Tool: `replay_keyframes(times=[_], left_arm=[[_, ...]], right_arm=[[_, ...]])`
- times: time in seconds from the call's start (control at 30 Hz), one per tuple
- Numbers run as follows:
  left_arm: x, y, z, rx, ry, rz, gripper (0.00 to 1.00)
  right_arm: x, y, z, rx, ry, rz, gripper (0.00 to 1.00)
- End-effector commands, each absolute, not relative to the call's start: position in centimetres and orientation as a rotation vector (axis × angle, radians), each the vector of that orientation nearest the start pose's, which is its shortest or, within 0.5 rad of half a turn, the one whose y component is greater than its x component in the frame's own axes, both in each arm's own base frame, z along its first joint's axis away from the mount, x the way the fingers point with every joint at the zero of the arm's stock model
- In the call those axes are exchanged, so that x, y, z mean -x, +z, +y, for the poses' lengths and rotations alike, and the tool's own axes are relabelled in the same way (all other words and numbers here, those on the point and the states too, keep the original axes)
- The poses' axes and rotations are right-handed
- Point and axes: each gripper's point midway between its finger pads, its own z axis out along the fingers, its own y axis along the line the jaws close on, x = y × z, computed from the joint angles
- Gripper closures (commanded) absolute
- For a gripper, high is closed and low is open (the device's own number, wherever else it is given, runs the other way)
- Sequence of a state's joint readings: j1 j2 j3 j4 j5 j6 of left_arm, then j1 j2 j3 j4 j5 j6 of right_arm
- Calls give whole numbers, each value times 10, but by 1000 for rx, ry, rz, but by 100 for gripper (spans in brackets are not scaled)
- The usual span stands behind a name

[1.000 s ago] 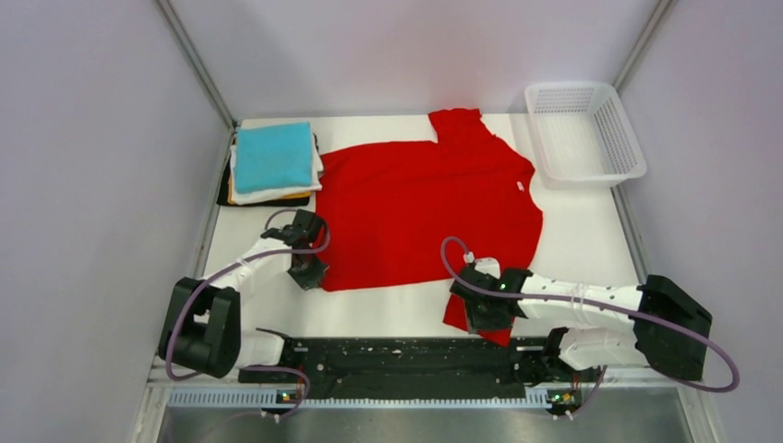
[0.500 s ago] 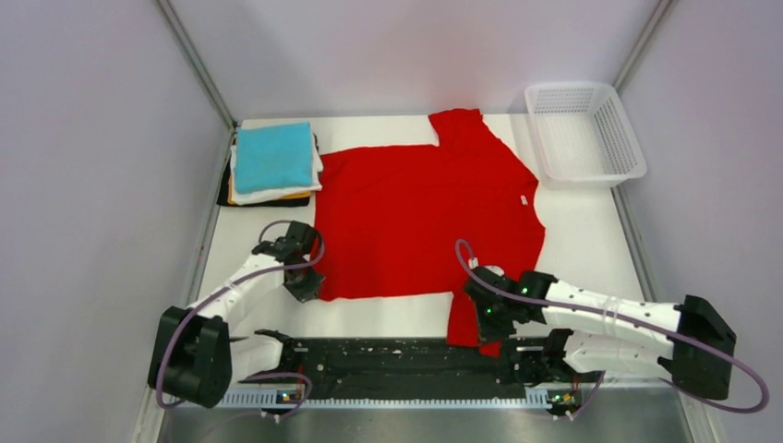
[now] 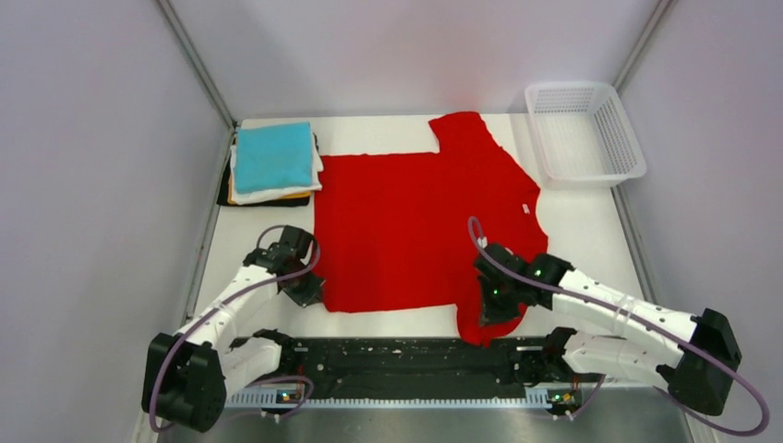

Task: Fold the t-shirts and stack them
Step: Fold the flattened tshirt in 1/3 of the way

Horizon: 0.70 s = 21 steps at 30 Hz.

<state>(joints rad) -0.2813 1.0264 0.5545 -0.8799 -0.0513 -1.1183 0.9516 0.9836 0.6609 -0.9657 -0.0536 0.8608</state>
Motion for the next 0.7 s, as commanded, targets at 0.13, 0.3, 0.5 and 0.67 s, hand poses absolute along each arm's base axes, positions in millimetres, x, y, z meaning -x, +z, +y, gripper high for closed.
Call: replay_keyframes(times=[0.13,0.3,0.5,0.67], left_arm=[[-233,75,-102,1119,-396,2508,100],[-259,92,-93,1117,-307,2454,100],[-282,104,-82,1159,-251,2392,100],[-296,104,-70,1190,-237,2346,100]], right_arm=[[-186,134,160,118,299,2580,100],[-238,158,156,75,256,2471,100],[-286,177,143,-25,185,2393,100],[-312,184,128,-65,142,2353,100]])
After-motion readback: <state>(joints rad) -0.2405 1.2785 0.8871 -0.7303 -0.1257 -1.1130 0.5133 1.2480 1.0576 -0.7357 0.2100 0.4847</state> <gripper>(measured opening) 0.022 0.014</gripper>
